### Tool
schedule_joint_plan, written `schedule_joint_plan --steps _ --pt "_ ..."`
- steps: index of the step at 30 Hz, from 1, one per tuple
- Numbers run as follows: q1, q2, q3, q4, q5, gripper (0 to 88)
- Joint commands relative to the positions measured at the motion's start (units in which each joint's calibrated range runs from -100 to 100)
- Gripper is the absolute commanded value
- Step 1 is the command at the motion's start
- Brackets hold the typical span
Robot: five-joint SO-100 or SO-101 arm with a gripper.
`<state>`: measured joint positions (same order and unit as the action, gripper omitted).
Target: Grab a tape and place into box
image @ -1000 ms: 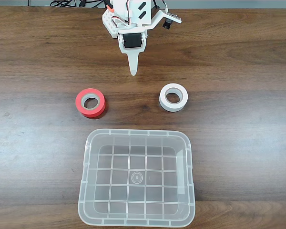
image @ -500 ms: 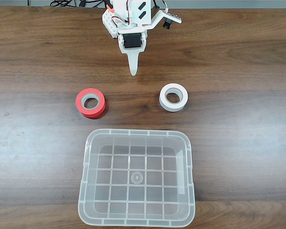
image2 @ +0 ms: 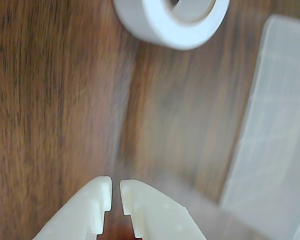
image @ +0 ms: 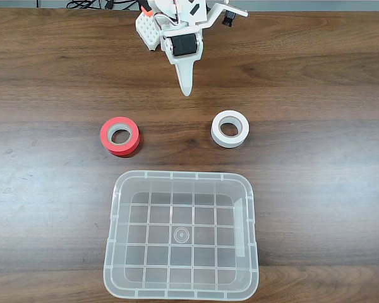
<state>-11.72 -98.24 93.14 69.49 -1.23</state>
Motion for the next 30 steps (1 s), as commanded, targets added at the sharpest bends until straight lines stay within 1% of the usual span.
schedule_joint_plan --steps 1,7,10,16,23,30 --pt "-5.54 0.33 -6.11 0.11 -0.62 1.3" --pt "-6.79 0.90 -6.54 0.11 -0.62 1.2" --pt "-6.79 4.92 -7.86 0.11 -0.62 1.2" --pt "-6.79 23.74 -18.46 -0.91 -0.62 1.2" --pt "-6.06 47.64 -37.64 -0.83 -0.41 1.3" --pt "-6.13 66.22 -51.84 0.11 -0.04 1.3"
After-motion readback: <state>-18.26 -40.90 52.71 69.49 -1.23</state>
